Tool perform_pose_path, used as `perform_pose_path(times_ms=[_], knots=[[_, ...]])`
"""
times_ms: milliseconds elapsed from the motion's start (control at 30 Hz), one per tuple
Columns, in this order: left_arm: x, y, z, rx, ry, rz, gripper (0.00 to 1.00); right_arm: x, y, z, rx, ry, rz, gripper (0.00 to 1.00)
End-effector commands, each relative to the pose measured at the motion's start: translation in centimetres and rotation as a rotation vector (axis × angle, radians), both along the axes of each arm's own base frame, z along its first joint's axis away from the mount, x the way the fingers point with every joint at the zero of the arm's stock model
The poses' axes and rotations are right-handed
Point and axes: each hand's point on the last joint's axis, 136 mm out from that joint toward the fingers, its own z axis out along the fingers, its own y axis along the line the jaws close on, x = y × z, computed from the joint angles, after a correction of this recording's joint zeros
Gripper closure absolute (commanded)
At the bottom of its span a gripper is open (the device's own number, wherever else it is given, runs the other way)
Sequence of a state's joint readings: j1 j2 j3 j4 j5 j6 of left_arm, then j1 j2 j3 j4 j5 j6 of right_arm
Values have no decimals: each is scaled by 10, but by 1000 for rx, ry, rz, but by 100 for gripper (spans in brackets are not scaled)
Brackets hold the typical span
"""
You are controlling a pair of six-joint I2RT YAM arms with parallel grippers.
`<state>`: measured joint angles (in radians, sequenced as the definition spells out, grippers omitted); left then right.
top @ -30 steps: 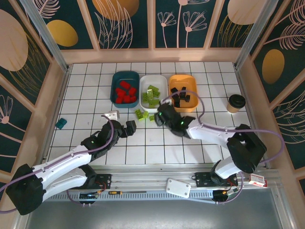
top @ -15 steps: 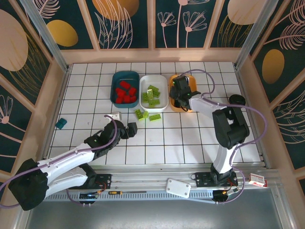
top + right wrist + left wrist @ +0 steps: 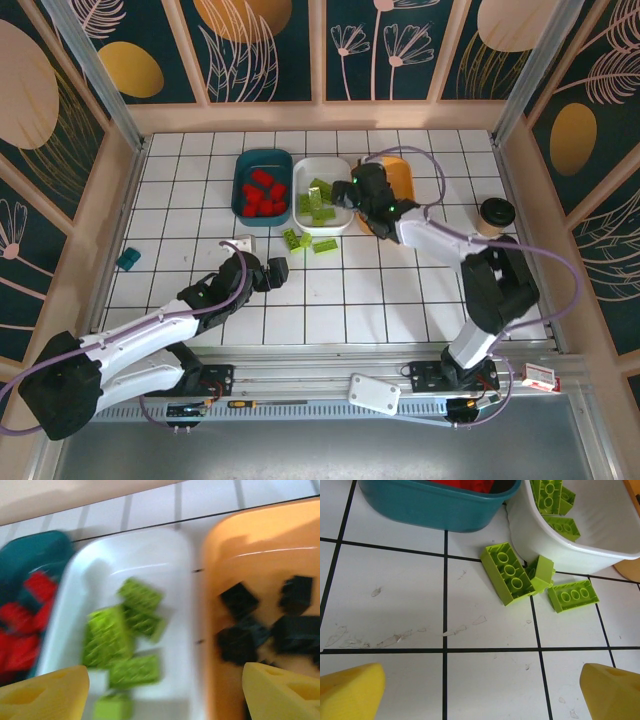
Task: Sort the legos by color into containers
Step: Place the lego in the container, then pick up the lego from the center of the table.
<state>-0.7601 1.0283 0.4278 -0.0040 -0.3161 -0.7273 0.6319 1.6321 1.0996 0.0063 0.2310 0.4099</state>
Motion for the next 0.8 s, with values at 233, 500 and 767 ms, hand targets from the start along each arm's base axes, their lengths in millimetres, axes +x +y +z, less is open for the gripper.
perform_pose_path(times_ms=[233,500,767], knots=[[1,4,8,0,-21,17,1,-78,36,-95,-89,148,131,11],[1,5,5,4,-17,21,1,-72,48,-123,-189,145,176,1],[0,6,3,12,-9,22,1,-62,54,-142,-243,148,180,8]])
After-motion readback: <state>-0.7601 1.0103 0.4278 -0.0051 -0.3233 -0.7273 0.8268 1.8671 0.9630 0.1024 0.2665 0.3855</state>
